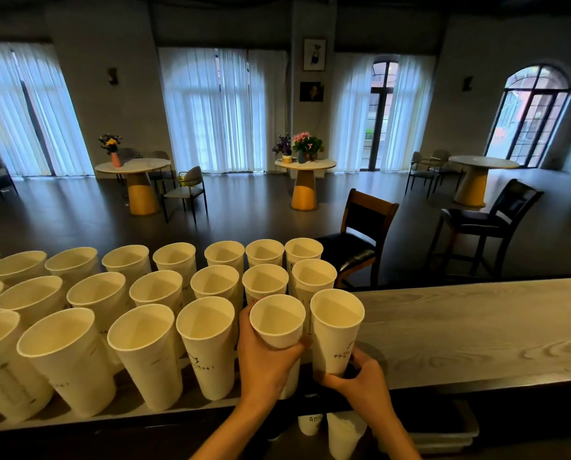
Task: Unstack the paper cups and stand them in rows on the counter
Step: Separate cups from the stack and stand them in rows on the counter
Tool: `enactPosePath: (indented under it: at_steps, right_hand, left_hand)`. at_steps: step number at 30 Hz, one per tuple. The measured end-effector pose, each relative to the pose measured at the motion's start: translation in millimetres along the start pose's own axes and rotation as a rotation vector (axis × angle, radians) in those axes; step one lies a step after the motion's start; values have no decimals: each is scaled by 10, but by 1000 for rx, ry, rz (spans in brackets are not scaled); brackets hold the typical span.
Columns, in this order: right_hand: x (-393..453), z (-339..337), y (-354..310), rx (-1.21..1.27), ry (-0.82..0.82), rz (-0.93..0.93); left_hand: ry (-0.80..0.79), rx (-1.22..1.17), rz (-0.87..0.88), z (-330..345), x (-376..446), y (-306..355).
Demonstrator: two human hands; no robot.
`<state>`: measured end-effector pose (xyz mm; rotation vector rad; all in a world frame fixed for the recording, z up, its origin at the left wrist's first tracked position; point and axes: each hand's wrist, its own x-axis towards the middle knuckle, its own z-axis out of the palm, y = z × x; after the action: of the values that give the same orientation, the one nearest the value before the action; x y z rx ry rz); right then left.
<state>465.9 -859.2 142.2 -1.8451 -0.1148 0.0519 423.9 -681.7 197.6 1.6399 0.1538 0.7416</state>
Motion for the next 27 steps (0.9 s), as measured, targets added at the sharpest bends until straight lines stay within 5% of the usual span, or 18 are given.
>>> enactPosePath:
  at_steps: [27]
  right_hand:
    - [-76,84,51,-98,47,-52]
  left_hand:
    - [-157,224,-202,-196,-275,-460]
